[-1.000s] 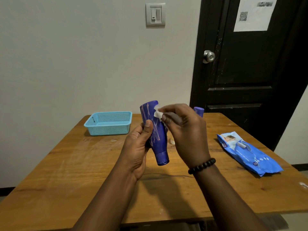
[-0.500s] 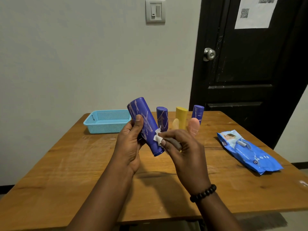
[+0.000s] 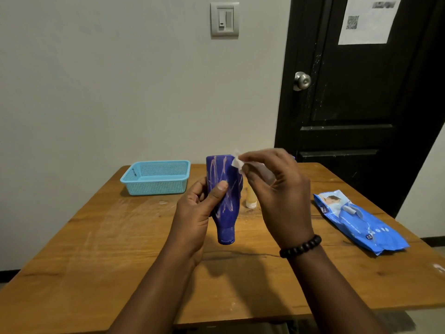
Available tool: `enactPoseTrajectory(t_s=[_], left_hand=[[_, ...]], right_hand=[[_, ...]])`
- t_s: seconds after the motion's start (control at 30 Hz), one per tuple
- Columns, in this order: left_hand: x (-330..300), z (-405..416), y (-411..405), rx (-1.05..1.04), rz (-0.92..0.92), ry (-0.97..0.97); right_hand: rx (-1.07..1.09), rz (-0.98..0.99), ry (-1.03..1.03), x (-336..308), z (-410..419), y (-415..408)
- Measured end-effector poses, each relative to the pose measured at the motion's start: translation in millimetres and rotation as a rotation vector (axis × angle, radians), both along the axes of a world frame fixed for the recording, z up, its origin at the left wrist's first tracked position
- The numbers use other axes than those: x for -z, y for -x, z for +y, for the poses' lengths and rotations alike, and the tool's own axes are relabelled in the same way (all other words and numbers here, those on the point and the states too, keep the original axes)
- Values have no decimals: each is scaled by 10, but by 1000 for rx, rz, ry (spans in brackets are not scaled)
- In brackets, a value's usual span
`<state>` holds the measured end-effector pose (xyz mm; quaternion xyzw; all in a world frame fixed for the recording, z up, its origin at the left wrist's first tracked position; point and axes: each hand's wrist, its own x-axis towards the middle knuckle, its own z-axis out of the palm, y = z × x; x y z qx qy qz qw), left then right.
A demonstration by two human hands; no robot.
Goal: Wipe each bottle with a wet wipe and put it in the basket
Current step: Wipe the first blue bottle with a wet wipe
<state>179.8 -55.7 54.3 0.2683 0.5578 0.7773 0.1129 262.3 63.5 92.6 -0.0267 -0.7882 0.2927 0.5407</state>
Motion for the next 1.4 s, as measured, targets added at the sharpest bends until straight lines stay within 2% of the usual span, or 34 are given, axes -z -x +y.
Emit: enactPoseTrajectory(t_s=[0.17, 0.3, 0.6, 0.93, 1.23, 1.4], left_hand=[[-22, 17, -34, -7, 76, 33], [-34, 48, -40, -35, 115, 43], [12, 97, 17, -131, 44, -7], [10, 105, -69, -111, 62, 23], [47, 61, 104, -214, -109, -91], [89, 20, 115, -256, -131, -81]], right_hand=[[92, -28, -155, -145, 18, 149], [50, -7, -108, 30, 16, 86], [-23, -86, -42, 627, -174, -142], [52, -20, -35, 58, -80, 149], [-35, -83, -23, 735, -257, 2], [-46, -125, -31, 757, -262, -40]])
